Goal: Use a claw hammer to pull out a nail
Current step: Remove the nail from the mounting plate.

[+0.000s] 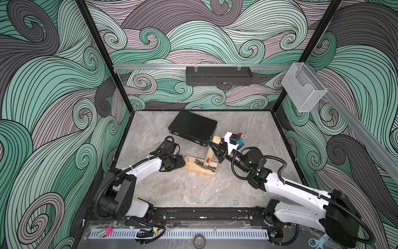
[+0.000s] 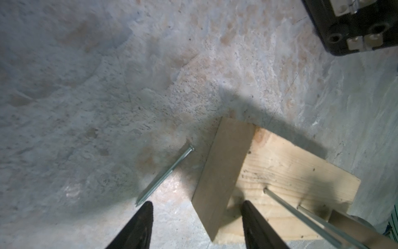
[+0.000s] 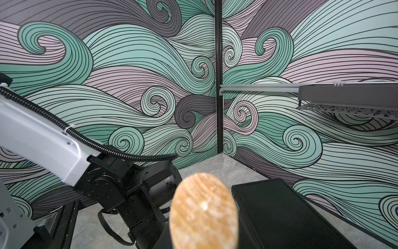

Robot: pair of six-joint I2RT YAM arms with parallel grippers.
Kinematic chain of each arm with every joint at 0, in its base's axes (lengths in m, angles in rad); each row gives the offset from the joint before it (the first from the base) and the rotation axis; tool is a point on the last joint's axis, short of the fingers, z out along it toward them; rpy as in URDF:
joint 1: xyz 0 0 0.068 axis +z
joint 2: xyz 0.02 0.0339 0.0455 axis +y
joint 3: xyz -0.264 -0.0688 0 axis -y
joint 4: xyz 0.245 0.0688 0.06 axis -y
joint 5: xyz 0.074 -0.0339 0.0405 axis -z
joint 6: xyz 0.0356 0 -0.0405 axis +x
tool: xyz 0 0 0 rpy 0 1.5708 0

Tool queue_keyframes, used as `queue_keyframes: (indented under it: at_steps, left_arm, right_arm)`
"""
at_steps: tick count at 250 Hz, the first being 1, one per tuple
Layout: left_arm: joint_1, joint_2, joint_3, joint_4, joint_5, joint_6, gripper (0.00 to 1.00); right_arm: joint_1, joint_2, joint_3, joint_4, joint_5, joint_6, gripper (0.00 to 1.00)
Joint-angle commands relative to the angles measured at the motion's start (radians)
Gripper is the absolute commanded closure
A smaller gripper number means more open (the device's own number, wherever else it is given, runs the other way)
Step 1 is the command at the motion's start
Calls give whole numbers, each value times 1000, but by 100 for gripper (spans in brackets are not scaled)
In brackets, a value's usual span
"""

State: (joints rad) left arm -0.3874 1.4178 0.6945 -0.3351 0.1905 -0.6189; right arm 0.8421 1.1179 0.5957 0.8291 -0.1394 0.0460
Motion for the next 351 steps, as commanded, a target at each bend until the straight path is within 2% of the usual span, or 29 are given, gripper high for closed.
queue_keyframes:
  at_steps: [1, 351]
  left_arm:
    - [6, 54, -46, -104, -68, 3, 37]
    - [10, 72, -70, -82, -63, -6, 37]
  right_arm:
    - [2, 11, -42, -25, -34, 118, 100]
    - [2, -3, -115, 112, -61, 136, 100]
